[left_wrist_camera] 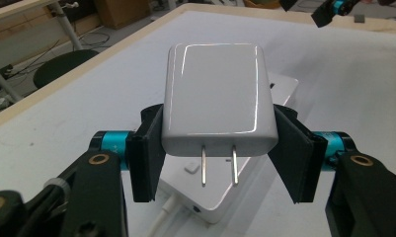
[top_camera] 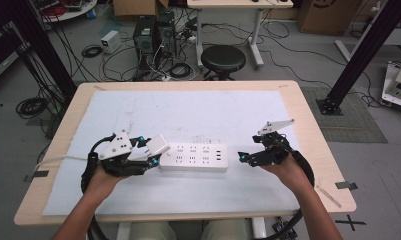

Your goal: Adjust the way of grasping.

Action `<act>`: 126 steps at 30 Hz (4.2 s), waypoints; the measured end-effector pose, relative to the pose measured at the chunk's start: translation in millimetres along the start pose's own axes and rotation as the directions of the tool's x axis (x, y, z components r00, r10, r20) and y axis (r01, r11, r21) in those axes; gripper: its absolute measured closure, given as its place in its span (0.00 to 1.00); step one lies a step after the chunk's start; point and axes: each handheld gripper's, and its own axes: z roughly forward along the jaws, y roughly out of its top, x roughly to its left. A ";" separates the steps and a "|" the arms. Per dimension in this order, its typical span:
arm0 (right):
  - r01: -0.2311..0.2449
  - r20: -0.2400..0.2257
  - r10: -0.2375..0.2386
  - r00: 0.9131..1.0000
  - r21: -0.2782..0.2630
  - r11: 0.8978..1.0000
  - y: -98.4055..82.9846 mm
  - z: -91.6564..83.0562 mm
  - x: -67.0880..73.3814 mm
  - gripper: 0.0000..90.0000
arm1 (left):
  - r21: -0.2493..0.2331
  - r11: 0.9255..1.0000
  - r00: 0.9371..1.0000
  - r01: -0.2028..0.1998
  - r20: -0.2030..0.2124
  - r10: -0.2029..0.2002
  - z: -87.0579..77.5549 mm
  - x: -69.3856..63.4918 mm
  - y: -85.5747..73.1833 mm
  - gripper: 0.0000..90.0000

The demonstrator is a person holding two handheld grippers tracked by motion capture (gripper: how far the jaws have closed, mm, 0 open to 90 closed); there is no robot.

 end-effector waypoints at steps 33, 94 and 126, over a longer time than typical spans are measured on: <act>-0.106 -0.363 0.105 0.926 0.019 0.994 36.2 34.3 48.3 0.20 | -0.004 0.975 0.959 -0.224 0.176 0.221 43.1 -43.4 7.6 0.47; -0.248 -0.603 0.309 0.735 0.185 0.951 25.7 62.3 42.9 0.70 | 0.046 0.998 0.965 0.039 0.259 -0.049 76.7 -34.8 -11.4 0.25; 0.092 -0.215 -0.050 0.975 0.193 0.977 21.6 3.2 16.5 0.70 | -0.061 0.969 0.969 0.241 -0.044 -0.244 24.6 11.0 -32.8 0.23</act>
